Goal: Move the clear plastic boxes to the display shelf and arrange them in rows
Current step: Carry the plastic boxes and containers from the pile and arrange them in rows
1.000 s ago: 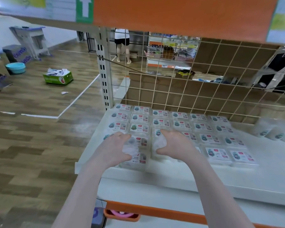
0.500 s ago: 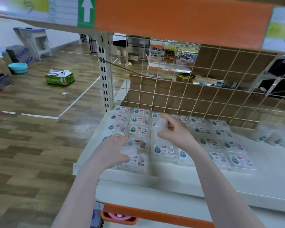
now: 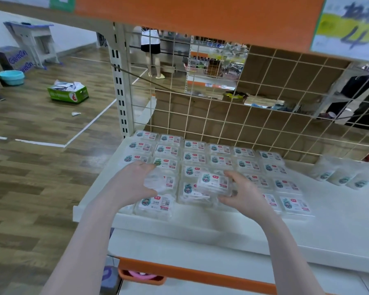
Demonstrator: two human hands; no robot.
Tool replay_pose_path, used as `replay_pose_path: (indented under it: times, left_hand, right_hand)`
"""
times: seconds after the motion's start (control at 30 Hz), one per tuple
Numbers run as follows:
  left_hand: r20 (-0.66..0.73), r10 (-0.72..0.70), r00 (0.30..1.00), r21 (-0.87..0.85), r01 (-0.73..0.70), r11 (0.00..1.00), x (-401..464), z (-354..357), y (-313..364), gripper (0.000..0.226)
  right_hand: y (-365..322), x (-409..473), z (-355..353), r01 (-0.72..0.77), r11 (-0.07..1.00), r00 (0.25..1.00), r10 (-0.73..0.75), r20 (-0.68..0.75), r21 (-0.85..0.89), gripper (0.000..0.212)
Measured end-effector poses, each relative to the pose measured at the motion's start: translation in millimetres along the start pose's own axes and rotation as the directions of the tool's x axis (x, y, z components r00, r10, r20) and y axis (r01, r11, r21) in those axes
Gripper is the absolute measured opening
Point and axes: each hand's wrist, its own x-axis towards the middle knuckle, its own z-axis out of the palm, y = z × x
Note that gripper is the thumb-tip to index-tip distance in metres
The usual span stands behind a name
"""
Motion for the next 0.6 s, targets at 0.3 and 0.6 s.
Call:
replay_pose_path:
  times: [0.3, 0.6]
  left_hand:
    - [0.025, -0.035, 0.999, -0.005, 0.035, 0.999, -1.1, 5.1, -2.6, 0.076]
    - [0.019, -0.053, 0.998, -0.015, 0.053, 0.998, -3.4, 3.6, -0.6, 0.074]
  right_hand:
    - [-13.1, 14.0, 1.2, 0.054, 0.971, 0.995, -0.032, 0.098, -0.232, 0.076]
    - [-33.2, -4.3, -4.1, 0.138, 0.973, 0.989, -0.127, 0.072, -0.185, 0.07]
